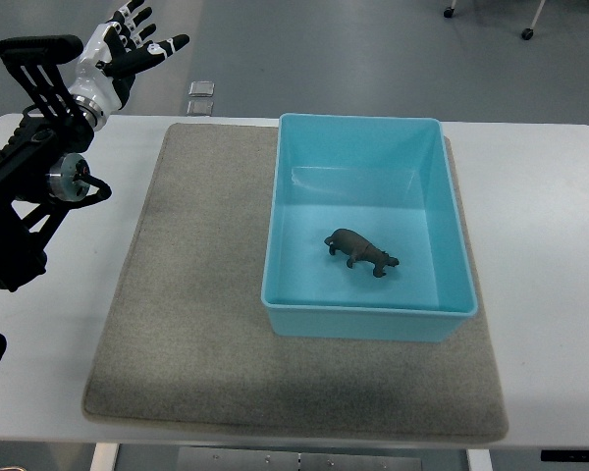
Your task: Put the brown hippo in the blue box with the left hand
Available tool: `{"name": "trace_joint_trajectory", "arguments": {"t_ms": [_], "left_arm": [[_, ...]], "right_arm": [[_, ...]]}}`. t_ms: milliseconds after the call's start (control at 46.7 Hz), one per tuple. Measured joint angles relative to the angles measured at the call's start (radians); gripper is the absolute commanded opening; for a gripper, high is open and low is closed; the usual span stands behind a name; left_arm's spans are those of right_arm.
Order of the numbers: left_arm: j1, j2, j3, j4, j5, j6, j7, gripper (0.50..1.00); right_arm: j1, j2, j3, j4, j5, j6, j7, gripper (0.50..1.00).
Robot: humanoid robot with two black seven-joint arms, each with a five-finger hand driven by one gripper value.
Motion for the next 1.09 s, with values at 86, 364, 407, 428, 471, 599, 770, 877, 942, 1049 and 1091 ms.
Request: {"name": "trace_joint_trajectory", "arguments": {"t_ms": [86,364,407,428,471,599,770,877,942,1049,1091], "left_arm": [[0.007,0.001,-0.001,0.003,-0.080,0.002,0.000,0.994],[0.063,0.012,-0.024,0.004,-0.162,0.006,-0.002,0.996],[0.077,0.012,-0.038,0.004,-0.162,0.004,-0.005,0.996],[0.082,0.013,-0.041,0.004,-0.162,0.004,-0.009,0.996],[0.090,0.012,-0.046,0.004,-0.162,0.003,-0.016,0.996],[0.109,0.008,-0.046,0.004,-0.162,0.003,-0.037,0.996],[0.117,0.007,-0.050,0.003,-0.163,0.004,-0.045,0.996],[0.119,0.008,-0.065,0.002,-0.163,0.004,-0.046,0.996],[0.127,0.006,-0.069,0.001,-0.163,0.004,-0.046,0.996],[0.130,0.004,-0.070,0.001,-0.163,0.004,-0.046,0.996],[0.131,0.002,-0.070,0.001,-0.163,0.004,-0.046,0.996]], "right_arm": [[0.000,0.000,0.000,0.000,0.000,0.000,0.000,0.936],[0.000,0.000,0.000,0.000,0.000,0.000,0.000,0.936],[0.000,0.000,0.000,0.000,0.000,0.000,0.000,0.936],[0.000,0.000,0.000,0.000,0.000,0.000,0.000,0.936],[0.000,0.000,0.000,0.000,0.000,0.000,0.000,0.936],[0.000,0.000,0.000,0.000,0.000,0.000,0.000,0.936],[0.000,0.000,0.000,0.000,0.000,0.000,0.000,0.936],[0.000,0.000,0.000,0.000,0.000,0.000,0.000,0.936],[0.000,0.000,0.001,0.000,0.000,0.000,0.000,0.936],[-0.001,0.000,0.000,0.001,-0.004,0.001,0.000,0.936],[0.000,0.000,0.000,0.001,-0.004,0.001,0.000,0.936]]}}
